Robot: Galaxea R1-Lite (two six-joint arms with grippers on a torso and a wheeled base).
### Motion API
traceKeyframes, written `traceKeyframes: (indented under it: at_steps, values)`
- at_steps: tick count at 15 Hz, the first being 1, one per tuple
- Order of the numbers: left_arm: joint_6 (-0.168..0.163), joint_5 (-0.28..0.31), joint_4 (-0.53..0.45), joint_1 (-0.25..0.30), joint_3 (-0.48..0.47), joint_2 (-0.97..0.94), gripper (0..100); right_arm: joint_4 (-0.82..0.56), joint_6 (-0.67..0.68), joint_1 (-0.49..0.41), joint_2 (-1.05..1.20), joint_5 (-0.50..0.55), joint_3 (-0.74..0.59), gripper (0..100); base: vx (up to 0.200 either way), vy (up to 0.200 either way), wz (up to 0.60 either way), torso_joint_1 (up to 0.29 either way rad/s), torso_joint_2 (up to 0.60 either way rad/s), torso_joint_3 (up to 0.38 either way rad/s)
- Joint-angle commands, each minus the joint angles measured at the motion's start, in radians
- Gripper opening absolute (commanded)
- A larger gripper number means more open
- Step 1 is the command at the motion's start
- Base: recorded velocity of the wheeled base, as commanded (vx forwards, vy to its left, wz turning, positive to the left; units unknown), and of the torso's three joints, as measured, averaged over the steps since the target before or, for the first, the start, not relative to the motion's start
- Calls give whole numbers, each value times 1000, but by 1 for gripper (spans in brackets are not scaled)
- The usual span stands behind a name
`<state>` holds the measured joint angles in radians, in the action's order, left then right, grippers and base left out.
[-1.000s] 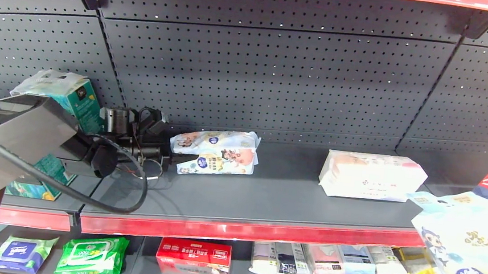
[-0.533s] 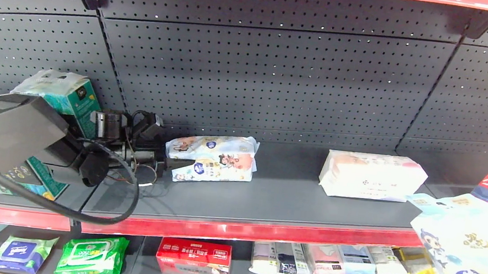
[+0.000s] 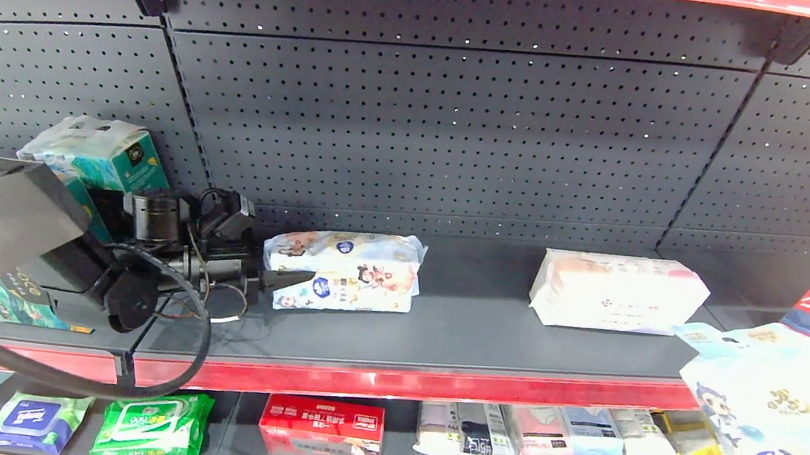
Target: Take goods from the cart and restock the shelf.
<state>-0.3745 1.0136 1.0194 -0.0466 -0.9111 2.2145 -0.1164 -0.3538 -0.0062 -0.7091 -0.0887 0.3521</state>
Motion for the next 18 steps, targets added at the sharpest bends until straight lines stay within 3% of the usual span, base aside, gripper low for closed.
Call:
traceKeyframes:
  at_steps: [1,5,8,16,18]
  values:
    - [2,8,27,14,43,-21,0,0,-1,0,-3,0,-1,0,0,0,0,0,0,0]
    - [16,48,44,39,118,-58,0,0,-1,-1,-6,0,1,0,0,0,0,0,0,0]
    - [22,97,108,59,167,-62,0,0,-1,-1,-19,0,1,0,0,0,0,0,0,0]
    - [22,135,179,65,258,-62,0,7,-2,-1,-32,0,5,0,0,0,0,0,0,0]
    - [35,146,205,65,268,-62,0,7,-1,-1,-32,0,4,0,0,0,0,0,0,0]
